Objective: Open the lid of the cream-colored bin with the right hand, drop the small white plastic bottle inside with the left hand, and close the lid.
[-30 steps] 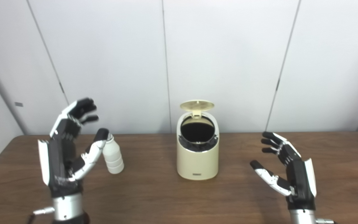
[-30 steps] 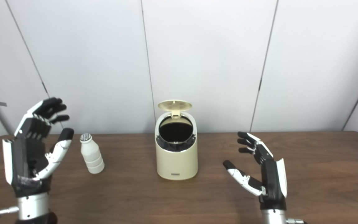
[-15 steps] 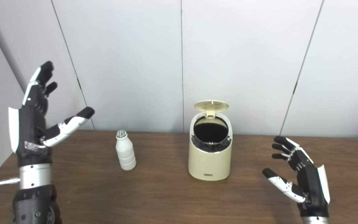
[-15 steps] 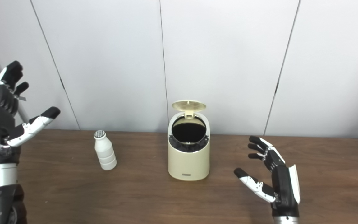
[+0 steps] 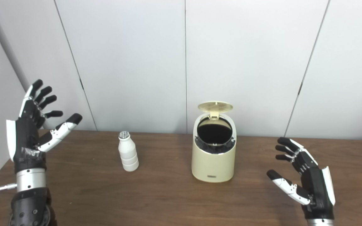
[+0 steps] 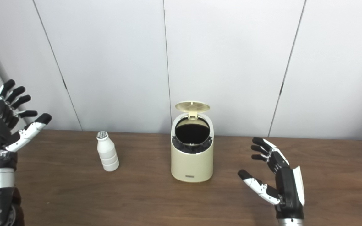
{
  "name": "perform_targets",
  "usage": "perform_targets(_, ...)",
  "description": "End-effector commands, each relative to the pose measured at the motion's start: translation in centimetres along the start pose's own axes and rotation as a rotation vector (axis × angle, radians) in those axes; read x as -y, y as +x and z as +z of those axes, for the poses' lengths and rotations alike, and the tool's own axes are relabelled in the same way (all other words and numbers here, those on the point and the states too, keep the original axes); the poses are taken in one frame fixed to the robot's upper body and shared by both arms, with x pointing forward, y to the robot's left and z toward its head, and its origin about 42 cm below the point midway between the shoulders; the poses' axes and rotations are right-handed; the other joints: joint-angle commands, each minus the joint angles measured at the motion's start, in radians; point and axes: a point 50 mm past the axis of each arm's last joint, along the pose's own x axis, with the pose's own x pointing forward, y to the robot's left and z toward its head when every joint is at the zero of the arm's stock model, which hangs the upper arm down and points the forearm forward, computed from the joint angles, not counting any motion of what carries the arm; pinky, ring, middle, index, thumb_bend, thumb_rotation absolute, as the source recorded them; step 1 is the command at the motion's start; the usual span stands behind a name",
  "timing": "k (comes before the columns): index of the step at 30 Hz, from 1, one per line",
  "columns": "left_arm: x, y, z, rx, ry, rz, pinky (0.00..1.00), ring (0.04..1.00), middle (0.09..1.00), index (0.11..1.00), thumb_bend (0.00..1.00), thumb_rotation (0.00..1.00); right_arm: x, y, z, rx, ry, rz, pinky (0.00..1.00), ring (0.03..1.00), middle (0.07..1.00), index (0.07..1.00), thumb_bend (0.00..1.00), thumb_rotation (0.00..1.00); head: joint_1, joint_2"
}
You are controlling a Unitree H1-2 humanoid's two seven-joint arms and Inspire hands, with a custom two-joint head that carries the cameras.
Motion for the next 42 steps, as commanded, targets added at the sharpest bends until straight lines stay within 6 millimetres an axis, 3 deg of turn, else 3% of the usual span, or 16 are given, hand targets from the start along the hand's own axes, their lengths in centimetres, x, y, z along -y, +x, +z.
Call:
perform_targets(1, 0.1, 0.1, 0.1, 0.035, 0.003, -0.054, 0.8, 0.902, 0.898, 0.884, 1.0, 0.38, 0.1, 1.4, 1.6, 0.091, 0.011, -0.01, 0.64, 0.747, 0.788, 0.759, 0.55, 0.39, 0.003, 0.0)
perform_targets(2, 0.3, -0.2, -0.2, 0.023, 0.009, -0.074, 0.84, 0.911, 0.904, 0.882, 1.0, 0.39, 0.1, 1.4, 1.6, 0.09, 0.011, -0.01, 0.64, 0.745, 0.786, 0.756, 0.56, 0.39, 0.003, 0.0)
perform_targets(6, 2.1, -2.4, -1.8, -0.026, 0.05, -0.141, 0.8, 0.895, 0.895, 0.895, 1.0, 0.43, 0.0, 1.4, 1.7, 0.088, 0.016, -0.008, 0.63, 0.745, 0.784, 0.753, 0.56, 0.39, 0.005, -0.001)
perform_targets(9, 2.8, -3.7, -2.5, -0.062, 0.071, -0.139, 0.85, 0.915, 0.908, 0.91, 1.0, 0.48, 0.0, 1.3, 1.7, 0.087, 0.015, -0.006, 0.64, 0.748, 0.787, 0.754, 0.56, 0.39, 0.006, -0.001)
perform_targets(23, 3.4, -6.9, -4.8, -0.149, 0.068, -0.154, 0.84, 0.912, 0.903, 0.909, 1.0, 0.48, 0.2, 1.3, 1.4, 0.078, 0.02, -0.006, 0.65, 0.756, 0.794, 0.757, 0.56, 0.37, 0.031, -0.007)
perform_targets(31, 3.6, -7.7, -6.8, -0.197, 0.028, -0.154, 0.87, 0.917, 0.914, 0.907, 1.0, 0.38, 0.2, 1.2, 1.7, 0.068, 0.021, -0.007, 0.65, 0.759, 0.8, 0.759, 0.58, 0.43, 0.039, -0.007)
perform_targets(40, 4.8, -7.8, -7.7, -0.222, 0.035, -0.213, 0.84, 0.9, 0.903, 0.896, 1.0, 0.38, 0.3, 1.2, 1.6, 0.063, 0.034, -0.006, 0.69, 0.784, 0.812, 0.771, 0.52, 0.46, 0.037, -0.01)
perform_targets(42, 5.1, -7.8, -7.8, -0.223, 0.037, -0.225, 0.86, 0.907, 0.91, 0.903, 1.0, 0.38, 0.3, 1.2, 1.7, 0.075, 0.056, -0.001, 0.68, 0.781, 0.805, 0.757, 0.55, 0.53, 0.037, -0.009)
